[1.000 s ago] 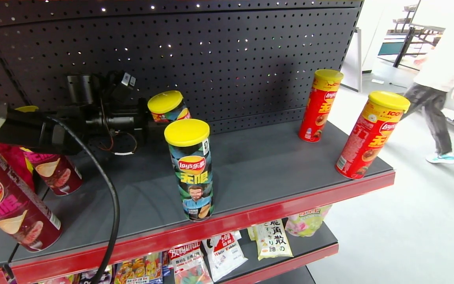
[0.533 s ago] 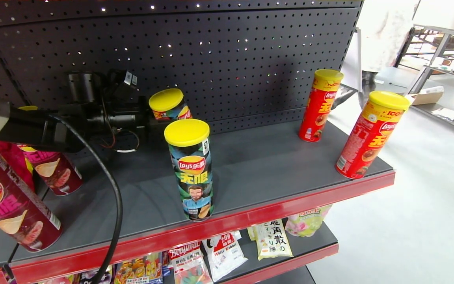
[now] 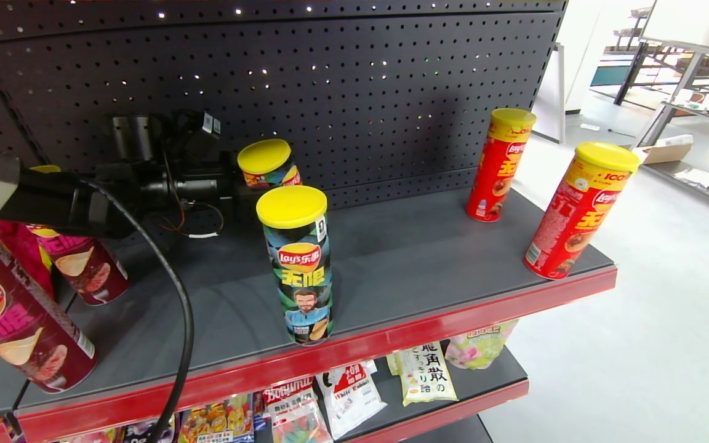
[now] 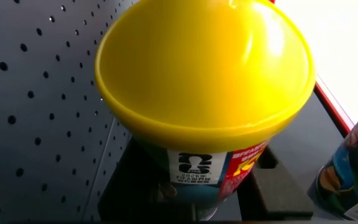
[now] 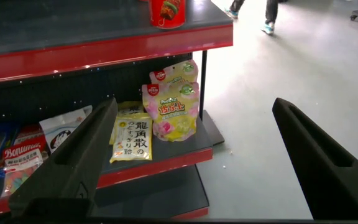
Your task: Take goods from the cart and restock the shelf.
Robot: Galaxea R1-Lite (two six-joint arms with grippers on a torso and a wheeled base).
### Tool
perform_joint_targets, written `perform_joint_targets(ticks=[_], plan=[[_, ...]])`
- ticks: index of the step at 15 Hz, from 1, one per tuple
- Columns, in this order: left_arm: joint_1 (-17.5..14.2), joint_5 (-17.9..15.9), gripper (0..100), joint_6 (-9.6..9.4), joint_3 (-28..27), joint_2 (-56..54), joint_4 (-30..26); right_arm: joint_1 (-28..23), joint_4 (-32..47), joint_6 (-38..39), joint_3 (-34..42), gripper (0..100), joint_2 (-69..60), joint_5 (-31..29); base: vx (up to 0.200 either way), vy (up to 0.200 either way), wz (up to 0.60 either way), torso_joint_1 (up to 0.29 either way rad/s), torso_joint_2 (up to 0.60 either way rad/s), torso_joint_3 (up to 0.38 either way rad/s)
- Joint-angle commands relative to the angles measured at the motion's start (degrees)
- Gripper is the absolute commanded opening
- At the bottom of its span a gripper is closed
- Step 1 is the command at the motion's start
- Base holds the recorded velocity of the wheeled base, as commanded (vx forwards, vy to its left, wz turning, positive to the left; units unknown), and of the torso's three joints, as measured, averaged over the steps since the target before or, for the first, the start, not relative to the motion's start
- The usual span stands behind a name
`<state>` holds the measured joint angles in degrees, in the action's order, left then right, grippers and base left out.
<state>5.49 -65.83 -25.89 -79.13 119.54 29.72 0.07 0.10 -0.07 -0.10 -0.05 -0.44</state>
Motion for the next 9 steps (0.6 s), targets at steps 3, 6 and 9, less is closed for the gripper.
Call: perform_joint_targets(ticks=[3,6,9], plan=[[0.4,0.3,0,0.05,0.0,-0.1,-1.2,0.0,0.0,0.0,0.0,100,0.0,0.0,0.0,0.0,0.0,0.0,0.0,0.0],[0.3,0.4,0,-0.3,0.1,-0.1,-1.6,0.0,0.0,0.0,0.0,100,0.0,0.0,0.0,0.0,0.0,0.0,0.0,0.0],[0.2,0.4,100,-1.97,0.1,-0.2,-3.2,0.1,0.0,0.0,0.0,100,0.0,0.0,0.0,0.0,0.0,0.0,0.0,0.0]])
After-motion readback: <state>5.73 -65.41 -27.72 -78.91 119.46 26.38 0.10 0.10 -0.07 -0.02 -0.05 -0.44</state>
